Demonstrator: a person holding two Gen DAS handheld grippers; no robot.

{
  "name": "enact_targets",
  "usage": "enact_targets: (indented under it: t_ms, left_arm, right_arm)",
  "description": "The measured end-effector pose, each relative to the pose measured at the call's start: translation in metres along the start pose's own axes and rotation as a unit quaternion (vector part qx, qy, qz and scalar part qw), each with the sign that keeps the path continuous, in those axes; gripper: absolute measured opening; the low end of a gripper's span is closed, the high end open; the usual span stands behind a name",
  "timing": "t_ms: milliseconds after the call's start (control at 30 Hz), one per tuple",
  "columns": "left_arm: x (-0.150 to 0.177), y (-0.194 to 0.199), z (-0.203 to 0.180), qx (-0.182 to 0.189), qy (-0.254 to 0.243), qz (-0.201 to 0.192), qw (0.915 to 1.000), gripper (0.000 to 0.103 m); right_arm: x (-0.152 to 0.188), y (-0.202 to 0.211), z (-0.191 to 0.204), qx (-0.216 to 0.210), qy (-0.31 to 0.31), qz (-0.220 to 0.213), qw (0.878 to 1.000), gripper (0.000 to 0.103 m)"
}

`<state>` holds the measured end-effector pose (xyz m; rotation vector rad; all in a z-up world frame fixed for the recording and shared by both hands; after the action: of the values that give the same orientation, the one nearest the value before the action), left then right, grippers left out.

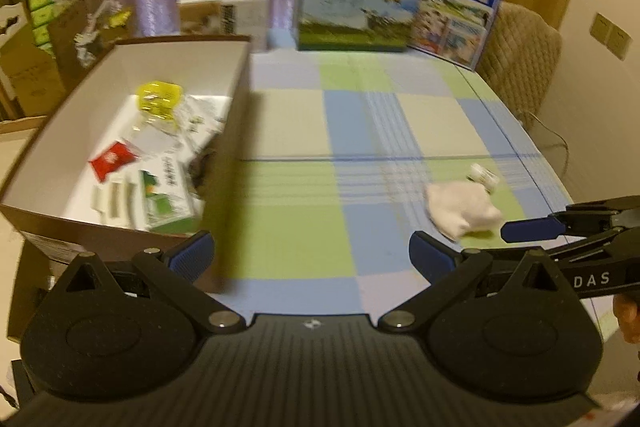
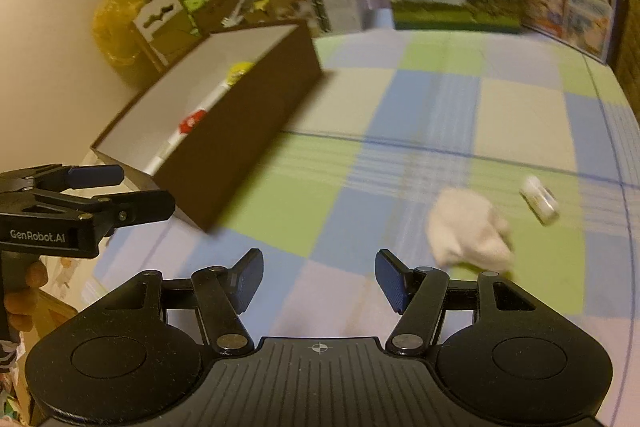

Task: Organize objects
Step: 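Withdraw both tools from the shoebox toward the white towel and pill bottle, then grasp the white towel with the left tool while the right tool grasps the pill bottle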

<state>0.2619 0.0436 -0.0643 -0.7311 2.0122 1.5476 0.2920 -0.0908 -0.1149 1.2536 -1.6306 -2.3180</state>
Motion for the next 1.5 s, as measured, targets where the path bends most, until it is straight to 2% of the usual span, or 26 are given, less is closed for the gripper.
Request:
enact_targets:
  t_ms: [333, 800, 1200, 1500]
  left_arm:
    - [0.012, -0.037, -0.061, 0.034, -0.019, 0.032, 0.9987, 0.102]
    - [0.026, -0.085, -0.119, 0.068, -0.028, 0.063, 0.9954, 0.102]
    - [0.027, -0.129, -0.146, 0.067, -0.038, 0.081, 0.9937, 0.099]
    - [0.011, -0.173, -0.151, 0.072, -0.049, 0.083, 0.9927, 0.095]
  right_arm:
    - [0.036, 0.012, -0.068, 0.031, -0.032, 0.024, 0.999, 0.059]
    - [0.057, 0.020, -0.135, 0.060, -0.068, 0.035, 0.995, 0.059]
    - [0.064, 0.018, -0.184, 0.088, -0.105, 0.033, 0.990, 0.059]
    - [0.059, 0.010, -0.218, 0.115, -0.134, 0.026, 0.984, 0.059]
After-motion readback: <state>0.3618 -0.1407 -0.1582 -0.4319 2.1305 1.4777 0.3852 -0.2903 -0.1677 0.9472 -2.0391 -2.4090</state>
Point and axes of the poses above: each gripper's, at about its wrist camera, not at the fingertips, and y roughly against the way its jaws point, z to its left, x to its underside, the point moved 9 cm from there along -y, roughly the way its jaws point, and after that the axes turned 12 degrees about x, right-handed, at the moved point
